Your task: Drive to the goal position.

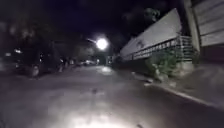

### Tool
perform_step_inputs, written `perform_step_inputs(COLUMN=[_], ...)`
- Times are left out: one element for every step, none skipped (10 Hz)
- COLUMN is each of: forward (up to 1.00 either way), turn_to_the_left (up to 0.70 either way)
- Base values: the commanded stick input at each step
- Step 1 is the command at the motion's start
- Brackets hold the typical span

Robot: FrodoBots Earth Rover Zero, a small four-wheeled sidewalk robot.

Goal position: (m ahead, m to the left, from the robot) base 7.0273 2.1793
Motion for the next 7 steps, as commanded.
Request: perform_step_inputs(forward=[0.50, 0.50, 0.50, 0.50, 0.50, 0.50, 0.50], turn_to_the_left=[0.00, 0.00, 0.00, 0.00, 0.00, 0.00, 0.00])
